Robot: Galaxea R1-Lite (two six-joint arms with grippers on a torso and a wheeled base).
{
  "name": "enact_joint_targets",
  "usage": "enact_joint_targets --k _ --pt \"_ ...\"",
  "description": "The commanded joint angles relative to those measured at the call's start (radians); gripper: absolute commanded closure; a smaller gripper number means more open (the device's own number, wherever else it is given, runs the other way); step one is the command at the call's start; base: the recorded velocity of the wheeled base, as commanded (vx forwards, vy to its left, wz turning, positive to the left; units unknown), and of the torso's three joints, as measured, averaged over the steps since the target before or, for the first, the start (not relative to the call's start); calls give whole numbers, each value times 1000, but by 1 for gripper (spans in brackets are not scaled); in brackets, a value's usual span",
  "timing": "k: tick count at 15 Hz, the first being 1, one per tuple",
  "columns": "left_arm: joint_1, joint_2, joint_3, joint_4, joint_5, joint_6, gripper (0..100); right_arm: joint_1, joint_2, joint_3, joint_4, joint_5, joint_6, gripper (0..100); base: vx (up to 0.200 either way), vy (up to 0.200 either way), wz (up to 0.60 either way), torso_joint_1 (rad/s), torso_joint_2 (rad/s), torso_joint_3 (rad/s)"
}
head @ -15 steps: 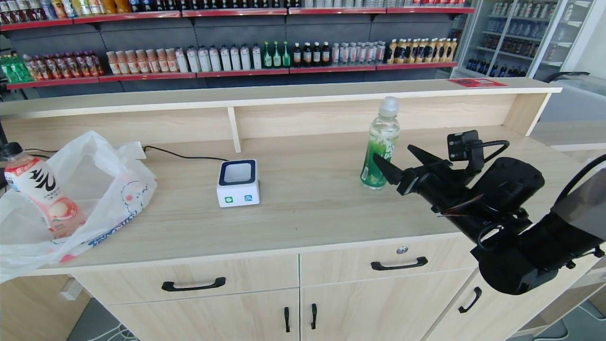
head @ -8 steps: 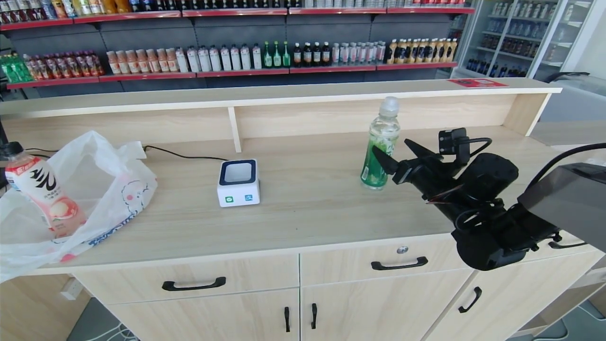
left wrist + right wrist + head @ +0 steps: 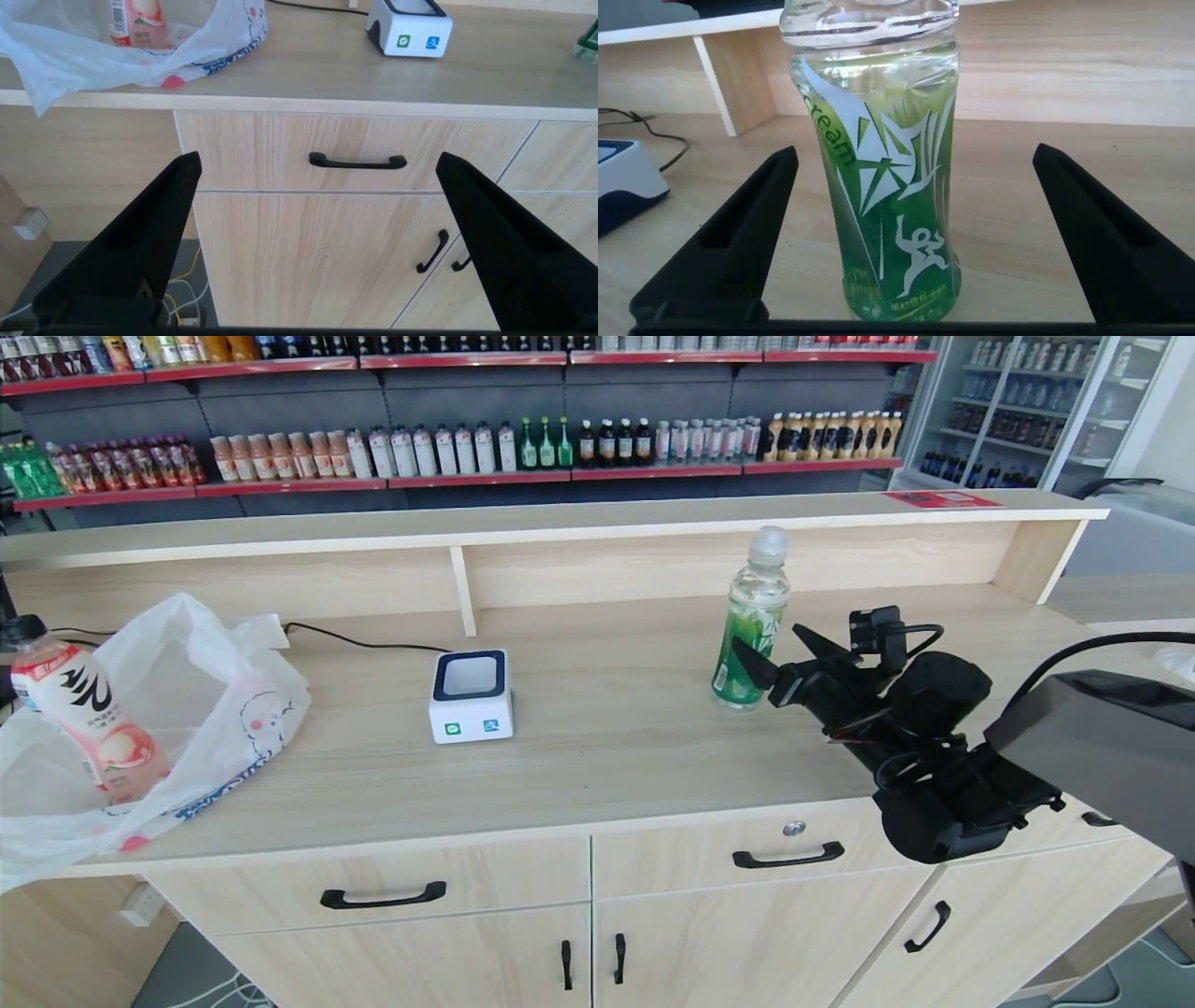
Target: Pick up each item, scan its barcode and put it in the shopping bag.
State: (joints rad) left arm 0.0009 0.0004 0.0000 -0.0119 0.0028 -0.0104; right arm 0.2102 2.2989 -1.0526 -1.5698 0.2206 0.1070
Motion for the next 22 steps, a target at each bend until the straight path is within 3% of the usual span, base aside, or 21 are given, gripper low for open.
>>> enact_joint_targets --k 1,6,22 --pt "-1 1 0 0 0 -2 0 -15 40 -43 -1 11 0 0 0 0 0 0 0 0" --pt "1 1 0 0 0 -2 0 -22 57 -126 14 106 0 0 0 0 0 0 0 0" --pt "-1 1 0 -2 0 -2 0 -18 139 -440 260 135 22 0 0 0 0 0 0 0"
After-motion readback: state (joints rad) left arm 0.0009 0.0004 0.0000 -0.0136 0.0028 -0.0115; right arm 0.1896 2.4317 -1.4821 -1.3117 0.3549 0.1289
